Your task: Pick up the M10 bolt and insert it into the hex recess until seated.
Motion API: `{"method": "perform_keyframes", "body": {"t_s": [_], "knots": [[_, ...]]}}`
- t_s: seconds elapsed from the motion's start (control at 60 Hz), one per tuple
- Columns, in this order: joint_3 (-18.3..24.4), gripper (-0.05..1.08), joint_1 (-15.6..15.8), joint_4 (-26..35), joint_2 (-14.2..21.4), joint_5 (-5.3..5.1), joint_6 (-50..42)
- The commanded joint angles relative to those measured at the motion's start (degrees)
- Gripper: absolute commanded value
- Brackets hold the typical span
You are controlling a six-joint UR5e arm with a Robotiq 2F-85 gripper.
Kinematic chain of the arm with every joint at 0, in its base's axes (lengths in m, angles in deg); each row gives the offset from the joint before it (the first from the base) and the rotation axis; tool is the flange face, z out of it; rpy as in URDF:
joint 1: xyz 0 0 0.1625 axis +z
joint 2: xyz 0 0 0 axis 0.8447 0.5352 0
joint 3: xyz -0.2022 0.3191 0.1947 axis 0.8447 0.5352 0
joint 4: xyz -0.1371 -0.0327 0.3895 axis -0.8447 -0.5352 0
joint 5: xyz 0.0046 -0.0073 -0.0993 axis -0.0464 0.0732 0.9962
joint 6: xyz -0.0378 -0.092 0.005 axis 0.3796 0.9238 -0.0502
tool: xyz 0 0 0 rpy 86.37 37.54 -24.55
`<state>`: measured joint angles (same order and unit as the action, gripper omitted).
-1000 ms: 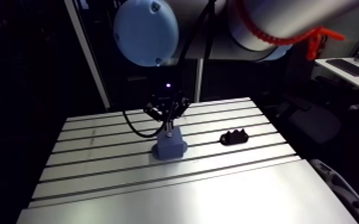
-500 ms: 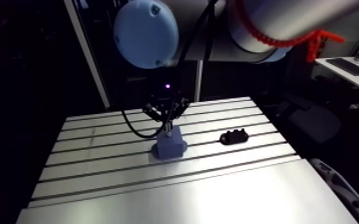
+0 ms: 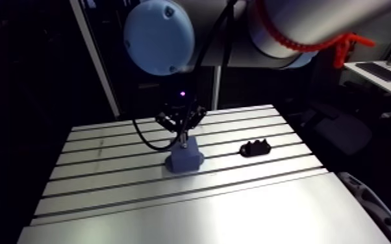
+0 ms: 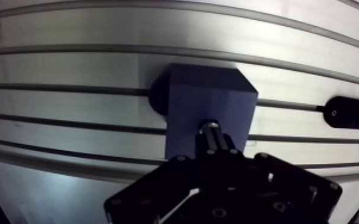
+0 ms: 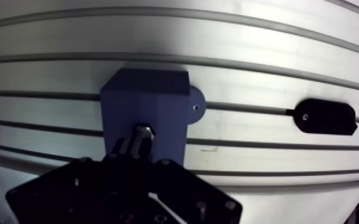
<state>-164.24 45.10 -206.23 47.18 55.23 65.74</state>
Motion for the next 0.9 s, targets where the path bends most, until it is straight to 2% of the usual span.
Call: {"method": "perform_keyframes", "body": {"t_s": [0.017,0.9], "knots": [[0.1,1.08,0.1,-0.4,-0.1,0.02,0.1],[-0.5,1.08,-0.1,-0.8,-0.7,0.09,0.9]]}}
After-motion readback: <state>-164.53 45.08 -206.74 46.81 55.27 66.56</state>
